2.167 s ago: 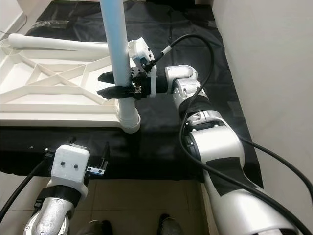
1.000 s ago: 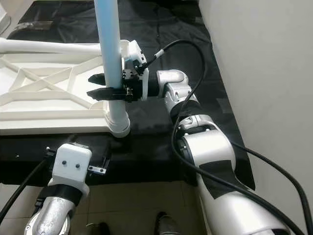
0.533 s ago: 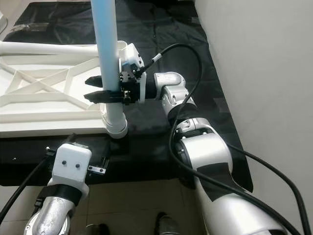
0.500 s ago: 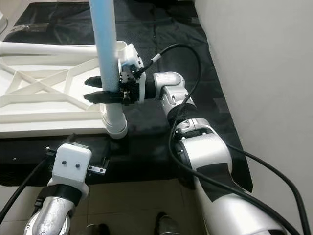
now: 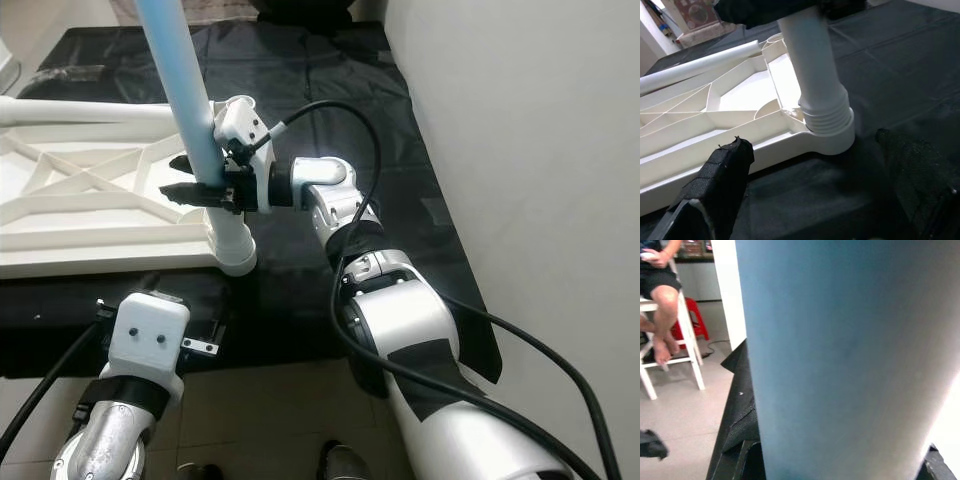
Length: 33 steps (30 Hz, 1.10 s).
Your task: Building children table
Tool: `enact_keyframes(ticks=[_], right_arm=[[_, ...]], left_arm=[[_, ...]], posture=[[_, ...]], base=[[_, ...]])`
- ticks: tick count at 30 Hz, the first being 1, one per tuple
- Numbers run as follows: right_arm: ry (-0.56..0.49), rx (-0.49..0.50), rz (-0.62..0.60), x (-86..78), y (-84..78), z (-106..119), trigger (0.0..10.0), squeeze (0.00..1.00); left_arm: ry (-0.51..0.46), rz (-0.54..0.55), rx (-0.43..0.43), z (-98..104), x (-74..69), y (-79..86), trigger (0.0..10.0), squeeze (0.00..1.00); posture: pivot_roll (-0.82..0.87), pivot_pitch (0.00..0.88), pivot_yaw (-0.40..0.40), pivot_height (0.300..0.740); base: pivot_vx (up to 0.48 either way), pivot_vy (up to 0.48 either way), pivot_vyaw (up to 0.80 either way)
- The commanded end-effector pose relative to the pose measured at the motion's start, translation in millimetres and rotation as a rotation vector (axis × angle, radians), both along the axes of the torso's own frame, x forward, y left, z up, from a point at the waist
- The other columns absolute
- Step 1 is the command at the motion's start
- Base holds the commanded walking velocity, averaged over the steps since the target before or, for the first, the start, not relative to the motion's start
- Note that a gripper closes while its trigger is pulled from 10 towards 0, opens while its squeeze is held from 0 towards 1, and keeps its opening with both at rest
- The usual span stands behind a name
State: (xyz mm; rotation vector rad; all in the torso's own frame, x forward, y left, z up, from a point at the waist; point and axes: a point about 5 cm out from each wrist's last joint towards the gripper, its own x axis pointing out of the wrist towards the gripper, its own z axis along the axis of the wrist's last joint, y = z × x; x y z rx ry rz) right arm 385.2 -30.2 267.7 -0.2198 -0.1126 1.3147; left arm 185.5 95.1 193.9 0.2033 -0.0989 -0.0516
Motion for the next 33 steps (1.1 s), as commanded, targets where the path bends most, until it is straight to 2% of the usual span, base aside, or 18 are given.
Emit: enact_keyframes(ticks=[1,2,3,4,5,8,11,13,22,25,30,32,33], right_arm=[[0.157,-0.12,-0.204,5.8,-12.2,-51.3,10.0,0.0],[0.158,-0.086,-0.343,12.1,-18.3,-51.8,10.0,0.0],[0.158,-0.086,-0.343,12.1,-18.3,-51.8,10.0,0.0],[0.175,-0.051,-0.45,16.6,-24.2,-52.7,10.0,0.0],[0.175,-0.051,-0.45,16.6,-24.2,-52.7,10.0,0.0],[0.191,0.018,-0.617,22.7,-35.4,-53.9,10.0,0.0],[0.183,0.059,-0.678,24.5,-40.2,-53.9,10.0,0.0],[0.163,0.114,-0.787,26.9,-48.6,-55.0,10.0,0.0],[0.16,0.166,-0.93,27.2,-49.3,-60.4,10.0,0.0],[0.109,0.154,-0.963,23.2,-37.0,-65.5,10.0,0.0],[0.102,0.132,-0.988,21.8,-31.4,-68.4,10.0,0.0],[0.098,0.136,-1.131,21.9,-27.6,-68.2,10.0,0.0],[0.098,0.136,-1.131,21.9,-27.6,-68.2,10.0,0.0]], left_arm=[[0.005,-0.025,-0.026,-1.8,2.0,-7.1,10.0,0.0],[0.002,-0.022,-0.023,-2.0,2.5,-5.9,10.0,0.0],[0.002,-0.022,-0.023,-2.0,2.5,-5.9,10.0,0.0],[-0.002,-0.019,-0.021,-1.7,2.9,-5.0,10.0,0.0],[-0.002,-0.019,-0.021,-1.7,2.9,-5.0,10.0,0.0],[-0.01,-0.017,-0.014,-0.3,4.1,-4.0,10.0,0.0],[-0.015,-0.014,-0.011,0.8,5.1,-2.9,10.0,0.0],[-0.022,-0.008,-0.003,2.3,6.4,-0.8,10.0,0.0],[-0.03,0.001,0.0,3.3,8.8,3.1,10.0,0.0],[-0.032,0.005,0.006,3.0,10.3,4.6,10.0,0.0],[-0.032,0.005,0.008,2.8,10.4,4.9,10.0,0.0],[-0.032,0.007,0.011,2.3,11.0,5.3,10.0,0.0],[-0.032,0.007,0.011,2.3,11.0,5.3,10.0,0.0]], posture=[[0.1,0.25,-0.023,0.74],[0.1,0.244,-0.024,0.74],[0.1,0.244,-0.024,0.74],[0.1,0.242,-0.023,0.74],[0.1,0.242,-0.023,0.74],[0.1,0.236,-0.021,0.74],[0.1,0.233,-0.02,0.74],[0.1,0.233,-0.02,0.74],[0.1,0.229,-0.016,0.74],[0.1,0.23,-0.013,0.74],[0.1,0.23,-0.013,0.74],[0.1,0.227,-0.017,0.74],[0.1,0.227,-0.017,0.74]], base=[[0.0,0.0,0.0],[0.0,0.0,0.0],[0.0,0.0,0.0],[0.0,0.0,0.0],[0.0,0.0,0.0],[0.0,0.0,0.0],[0.0,0.0,0.0],[0.0,0.0,0.0],[0.0,0.0,0.0],[0.0,0.0,0.0],[0.0,0.0,0.0],[0.0,0.0,0.0],[0.0,0.0,0.0]])
